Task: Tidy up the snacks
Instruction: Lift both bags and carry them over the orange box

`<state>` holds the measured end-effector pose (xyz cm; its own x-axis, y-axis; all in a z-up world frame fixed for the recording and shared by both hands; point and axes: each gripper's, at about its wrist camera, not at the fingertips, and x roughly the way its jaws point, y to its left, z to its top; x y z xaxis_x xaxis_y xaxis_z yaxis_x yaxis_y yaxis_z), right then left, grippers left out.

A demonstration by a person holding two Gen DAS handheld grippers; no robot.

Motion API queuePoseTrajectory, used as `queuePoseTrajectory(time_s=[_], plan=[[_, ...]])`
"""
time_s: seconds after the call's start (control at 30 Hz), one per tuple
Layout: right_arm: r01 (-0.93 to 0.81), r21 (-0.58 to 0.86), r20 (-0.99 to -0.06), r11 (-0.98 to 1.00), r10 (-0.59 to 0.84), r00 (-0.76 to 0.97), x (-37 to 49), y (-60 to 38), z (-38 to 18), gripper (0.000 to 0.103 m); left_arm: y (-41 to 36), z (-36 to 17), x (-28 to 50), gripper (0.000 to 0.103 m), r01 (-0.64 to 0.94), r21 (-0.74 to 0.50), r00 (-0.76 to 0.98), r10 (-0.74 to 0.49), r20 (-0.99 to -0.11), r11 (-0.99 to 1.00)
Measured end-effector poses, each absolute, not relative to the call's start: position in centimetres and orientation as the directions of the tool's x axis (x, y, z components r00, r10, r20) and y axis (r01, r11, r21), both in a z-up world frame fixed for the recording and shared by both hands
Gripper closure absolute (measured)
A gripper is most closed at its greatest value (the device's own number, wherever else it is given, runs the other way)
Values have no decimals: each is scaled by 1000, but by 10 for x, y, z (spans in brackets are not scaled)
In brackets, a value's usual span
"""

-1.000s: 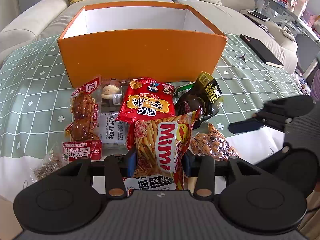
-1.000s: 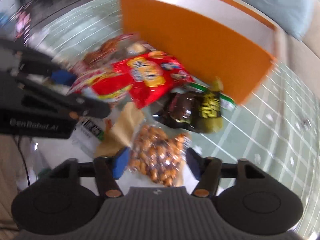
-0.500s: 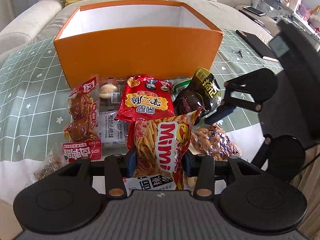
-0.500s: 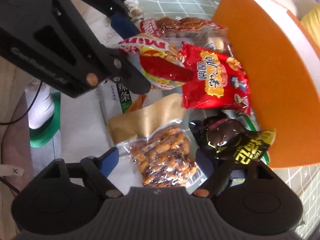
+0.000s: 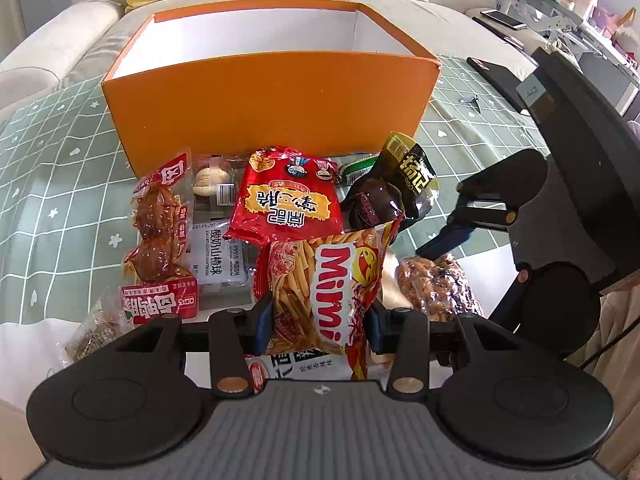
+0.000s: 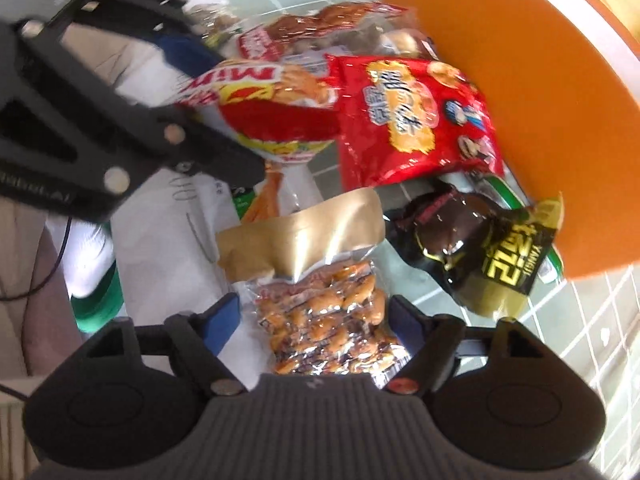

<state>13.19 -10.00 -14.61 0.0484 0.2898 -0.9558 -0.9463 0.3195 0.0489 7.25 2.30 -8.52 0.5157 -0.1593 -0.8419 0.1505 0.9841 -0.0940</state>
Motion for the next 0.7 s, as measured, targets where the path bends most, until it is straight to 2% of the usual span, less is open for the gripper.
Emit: queuePoseTrajectory(time_s=[0.27,0.5,0.7], plan=[[-882,7,-949,471,281,143,127,-113,-140,30,22,-79,68,53,153,-84,538,-154,-829,985],[-807,43,-905,589,365,218,127,-135,-104,30,20,-63,62,53,141,-71,582,-141,-801,987],[-735,74,-832,674,448,327,131,-145,-62,30,21,-38,59,53,135,36,682,-66,-728,990]])
